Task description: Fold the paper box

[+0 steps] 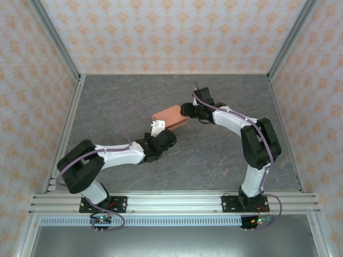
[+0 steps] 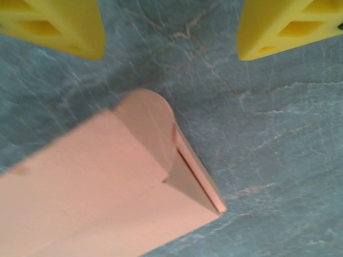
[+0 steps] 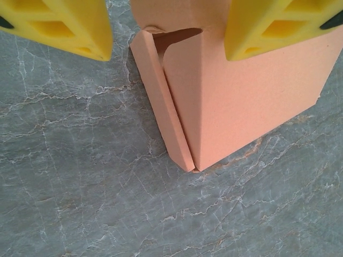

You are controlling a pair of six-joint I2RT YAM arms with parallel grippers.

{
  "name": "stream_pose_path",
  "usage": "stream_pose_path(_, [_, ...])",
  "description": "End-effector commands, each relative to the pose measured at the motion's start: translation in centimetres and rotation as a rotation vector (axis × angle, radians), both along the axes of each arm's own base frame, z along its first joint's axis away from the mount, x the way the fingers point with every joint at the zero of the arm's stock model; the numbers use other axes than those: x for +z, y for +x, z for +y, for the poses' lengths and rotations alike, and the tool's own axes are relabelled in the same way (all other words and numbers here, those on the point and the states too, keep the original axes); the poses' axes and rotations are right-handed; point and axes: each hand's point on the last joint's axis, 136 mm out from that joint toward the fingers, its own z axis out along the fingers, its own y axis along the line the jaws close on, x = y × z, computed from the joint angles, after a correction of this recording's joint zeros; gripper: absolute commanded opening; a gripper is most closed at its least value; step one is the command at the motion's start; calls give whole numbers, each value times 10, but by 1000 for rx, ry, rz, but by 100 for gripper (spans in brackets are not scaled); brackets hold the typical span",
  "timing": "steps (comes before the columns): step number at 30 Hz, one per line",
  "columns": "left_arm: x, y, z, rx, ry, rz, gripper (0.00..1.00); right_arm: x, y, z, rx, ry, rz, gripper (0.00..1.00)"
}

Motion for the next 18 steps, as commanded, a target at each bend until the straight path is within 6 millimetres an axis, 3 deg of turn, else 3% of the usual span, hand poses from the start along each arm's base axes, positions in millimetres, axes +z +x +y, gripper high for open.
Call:
stream_pose_path(1, [12, -26, -6, -130, -27, 102, 66, 3, 5, 1, -5, -23, -18, 57])
stream_pose_path(6, [57, -30, -18, -216, -113, 93, 66, 3, 6, 2, 6, -38, -24, 57])
stream_pose_path(10, [78, -5, -5, -165, -188, 56, 66, 4, 6, 2, 10, -56, -32, 57])
stream_pose_path(15, [73, 51, 10, -72, -280, 83, 66, 0, 6, 4, 15, -59, -29, 56])
stream_pose_path(18, [55, 76, 10, -41, -265, 130, 66, -2, 7, 5, 15, -63, -26, 56])
